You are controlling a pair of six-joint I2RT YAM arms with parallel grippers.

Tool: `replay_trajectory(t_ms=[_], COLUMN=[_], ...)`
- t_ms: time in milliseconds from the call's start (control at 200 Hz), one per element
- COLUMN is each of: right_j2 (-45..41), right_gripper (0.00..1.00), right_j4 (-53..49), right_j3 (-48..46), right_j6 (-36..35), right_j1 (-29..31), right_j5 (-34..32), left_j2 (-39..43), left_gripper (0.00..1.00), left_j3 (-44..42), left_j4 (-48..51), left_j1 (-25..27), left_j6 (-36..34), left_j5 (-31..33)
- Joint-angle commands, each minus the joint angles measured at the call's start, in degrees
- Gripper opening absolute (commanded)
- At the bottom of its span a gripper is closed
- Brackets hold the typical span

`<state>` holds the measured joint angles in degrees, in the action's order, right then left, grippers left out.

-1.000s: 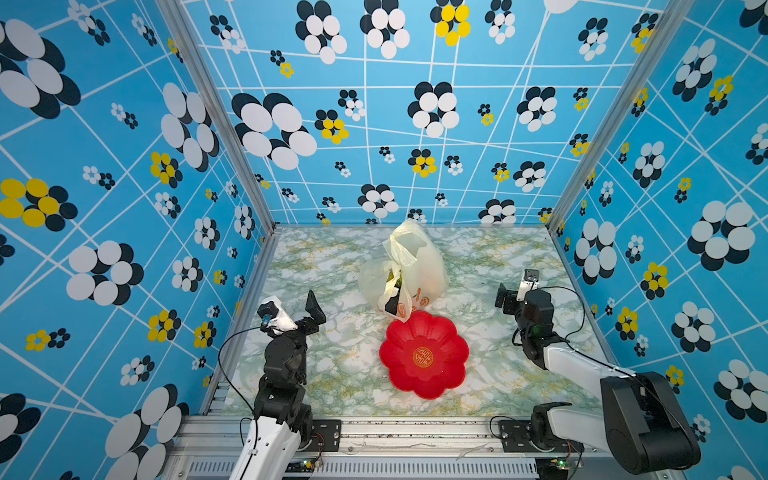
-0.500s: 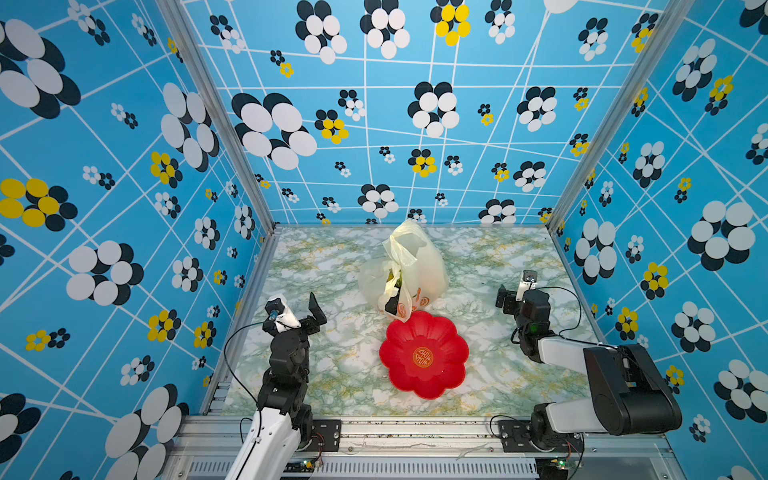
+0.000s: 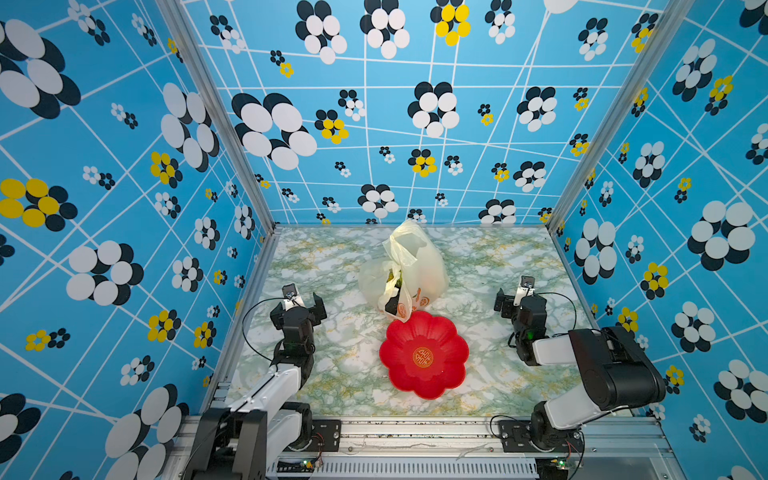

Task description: Place the fruits into the plastic bag

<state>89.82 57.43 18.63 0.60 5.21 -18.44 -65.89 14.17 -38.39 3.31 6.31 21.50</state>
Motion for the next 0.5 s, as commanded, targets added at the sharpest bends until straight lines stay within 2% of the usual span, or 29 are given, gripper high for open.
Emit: replay_trajectory(t_ms=[0,210,285,495], right_j2=[0.1,0.1,0.0,0.0], right_gripper=[0.99,0.99,0.99,0.99], right_j4=[1.5,1.3,1.2,1.1], right_j3=[0.9,1.0,1.1,1.0], right_j6=[-0.5,-0.5,-0.6,-0.6], right_j1=[-0.2,-0.3,-0.3,-0.2], right_j5=[-1.1,-1.1,-1.1,-1.1], left_j2=[-6.5,-16.8,-16.8,-17.8], left_gripper=[0.99,0.99,0.99,0.99], left_j3=[2.6,3.8,5.2,4.9], left_j4=[-9.6,-16.2,-13.3,-14.8], left_j1=[-0.7,-1.0,-0.9,-0.9], left_j6=[-0.9,-1.6,-2.0,-2.7], left_j5=[-1.4,-3.7,-5.6,-7.6])
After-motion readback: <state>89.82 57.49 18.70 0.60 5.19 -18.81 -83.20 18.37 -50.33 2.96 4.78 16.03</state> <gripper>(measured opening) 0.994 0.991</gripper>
